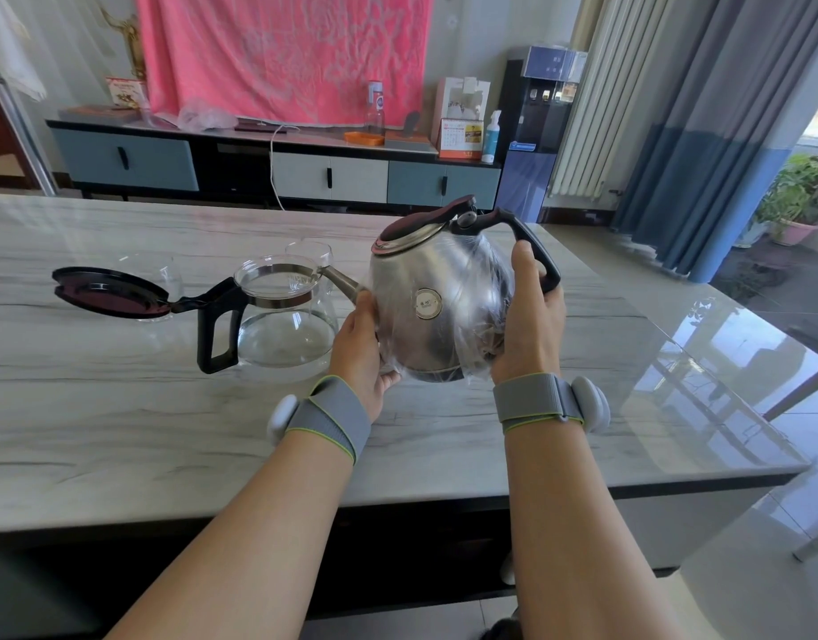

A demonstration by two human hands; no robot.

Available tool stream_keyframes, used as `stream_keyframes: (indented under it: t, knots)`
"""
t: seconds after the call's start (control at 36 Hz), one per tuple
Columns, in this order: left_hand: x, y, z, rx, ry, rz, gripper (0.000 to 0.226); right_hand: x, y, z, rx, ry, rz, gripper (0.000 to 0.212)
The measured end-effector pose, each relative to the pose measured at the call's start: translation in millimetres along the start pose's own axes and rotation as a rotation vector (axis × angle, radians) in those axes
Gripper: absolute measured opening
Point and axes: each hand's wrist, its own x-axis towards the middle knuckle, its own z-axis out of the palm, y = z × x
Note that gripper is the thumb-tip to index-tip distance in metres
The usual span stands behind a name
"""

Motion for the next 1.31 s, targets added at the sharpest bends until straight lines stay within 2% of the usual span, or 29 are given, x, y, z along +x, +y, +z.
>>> stream_keyframes:
  t: [0.53,0.67,0.78,1.19,1.31]
  knots:
    - [-2.9,1.2,0.8,-0.009,0.006,-0.009,0.045,4.0,2.5,-0.2,0.005,0.0,-0.009,0.018]
    - [-6.1,2.9,1.4,-0.005,0.003,-0.007,0.035,3.8,3.1,-0.9,0.005,-0.005,-0.005,0.025]
    - [-6.7,2.8,1.5,0.001,0.009,-0.005,0.04,2.1,2.5,0.0,0.005,-0.007,-0.003,0.028]
    - [-3.6,1.5,1.5,0.0,-0.006,0.0,0.032,7.4,5.3,-1.9,0.016,-0.002,-0.026,0.02]
    - [-2.5,0.9,1.2,-0.005,-0.006,0.001,0.033,4.3,4.4,-0.1,0.013,-0.006,-0.019,0.026]
